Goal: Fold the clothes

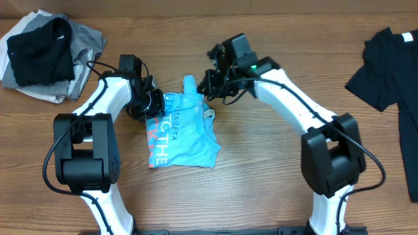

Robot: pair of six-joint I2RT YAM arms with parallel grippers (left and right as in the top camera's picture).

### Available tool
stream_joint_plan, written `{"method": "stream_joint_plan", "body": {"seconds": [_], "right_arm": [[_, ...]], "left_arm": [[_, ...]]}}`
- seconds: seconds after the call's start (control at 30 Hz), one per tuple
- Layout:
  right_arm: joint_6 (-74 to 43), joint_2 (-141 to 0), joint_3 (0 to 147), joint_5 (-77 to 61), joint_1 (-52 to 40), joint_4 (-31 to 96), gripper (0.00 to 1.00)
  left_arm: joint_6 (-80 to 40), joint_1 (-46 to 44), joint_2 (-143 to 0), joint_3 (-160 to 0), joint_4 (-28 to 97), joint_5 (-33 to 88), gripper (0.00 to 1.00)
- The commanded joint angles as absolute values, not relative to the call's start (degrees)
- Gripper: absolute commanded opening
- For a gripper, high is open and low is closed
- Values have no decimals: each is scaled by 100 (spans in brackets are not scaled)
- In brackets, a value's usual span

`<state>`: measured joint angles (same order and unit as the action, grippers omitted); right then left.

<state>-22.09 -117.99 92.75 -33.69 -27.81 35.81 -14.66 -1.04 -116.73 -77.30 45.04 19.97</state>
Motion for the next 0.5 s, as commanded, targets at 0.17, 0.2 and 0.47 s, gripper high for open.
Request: {"method": "stream_joint_plan", "body": {"seconds": [0.17, 0.2, 0.47], "right_arm": [[-2729, -12444, 9386, -3092, -3221, 3280, 4], [-2727, -12475, 9382, -3002, -3229, 3291, 4], [-2727, -12995, 9378, -2814, -3020, 3350, 4]], "left_arm": [[-1413, -8, -11926, -7625, 4591, 1509, 4], [-1406, -8, -11926, -7625, 4602, 1503, 4], [-1282, 3, -11926, -7625, 4628, 1356, 4]]}}
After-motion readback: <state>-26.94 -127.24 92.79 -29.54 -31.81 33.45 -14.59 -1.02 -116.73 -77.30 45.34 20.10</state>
